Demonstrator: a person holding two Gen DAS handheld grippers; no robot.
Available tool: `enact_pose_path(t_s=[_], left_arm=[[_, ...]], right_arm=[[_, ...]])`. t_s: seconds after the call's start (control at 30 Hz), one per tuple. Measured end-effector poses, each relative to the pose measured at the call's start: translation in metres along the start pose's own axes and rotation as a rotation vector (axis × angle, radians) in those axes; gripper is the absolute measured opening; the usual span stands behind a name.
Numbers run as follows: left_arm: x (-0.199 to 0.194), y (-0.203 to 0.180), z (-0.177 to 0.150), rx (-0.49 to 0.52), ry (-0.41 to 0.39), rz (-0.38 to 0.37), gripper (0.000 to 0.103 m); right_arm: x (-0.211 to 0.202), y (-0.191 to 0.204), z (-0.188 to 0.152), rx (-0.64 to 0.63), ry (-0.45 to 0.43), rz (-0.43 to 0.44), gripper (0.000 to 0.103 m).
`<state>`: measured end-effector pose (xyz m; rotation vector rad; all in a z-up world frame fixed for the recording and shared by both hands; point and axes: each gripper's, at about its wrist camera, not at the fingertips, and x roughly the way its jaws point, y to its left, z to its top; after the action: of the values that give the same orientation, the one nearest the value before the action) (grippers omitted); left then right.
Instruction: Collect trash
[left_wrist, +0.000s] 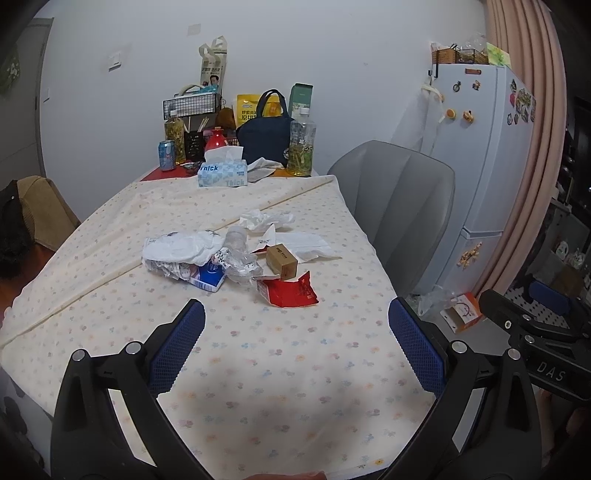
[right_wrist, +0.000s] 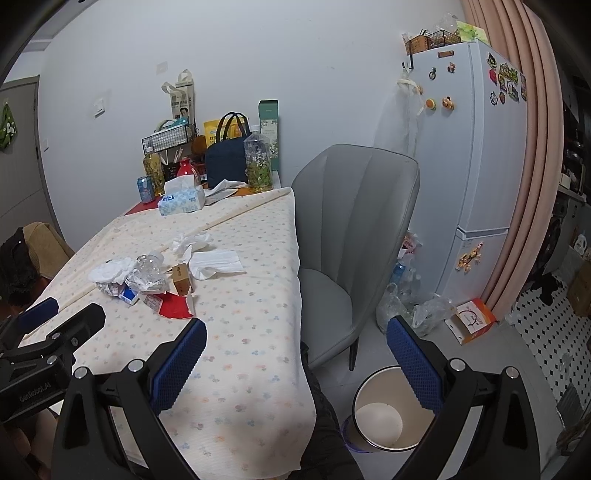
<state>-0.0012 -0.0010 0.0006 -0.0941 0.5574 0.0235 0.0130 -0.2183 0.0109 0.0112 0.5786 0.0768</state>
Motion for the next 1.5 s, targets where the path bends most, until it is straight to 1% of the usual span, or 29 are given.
enact_pose_path(t_s=[0.27,0.37,0.7,0.83,1.03,1.5], left_arm=[[0.001,0.001,-0.001,-0.001,0.004,0.002,0.099],[0.002,0.004,-0.001,-0.017,0.004,0.0,0.099],[0.015,0.006,-0.003,-0.017,0.023,-0.003,0.099],[0.015,0.008,-0.005,-0.026,0.029,-0.001,0.099],[0.012,0.007,-0.006,-0.016,0.019,0.008,0.099],[0.003,0.008,-0.003,-0.014,-0.003,0.0,0.099]], right_arm=[[0.001,0.001,0.0,0.003,0.001,0.002,0.096],[0.005,0.004,0.0,-0.004,0.014,0.004,0.096],[0.01,0.0,0.001,0.016,0.012,0.0,0.096],[0.013,0.0,-0.001,0.013,0.026,0.006,0.096],[0.011,-0.001,0.0,0.027,0.008,0.02,0.096],[0.004,-0.004,0.002,0.029,-0.005,0.003,0.096]])
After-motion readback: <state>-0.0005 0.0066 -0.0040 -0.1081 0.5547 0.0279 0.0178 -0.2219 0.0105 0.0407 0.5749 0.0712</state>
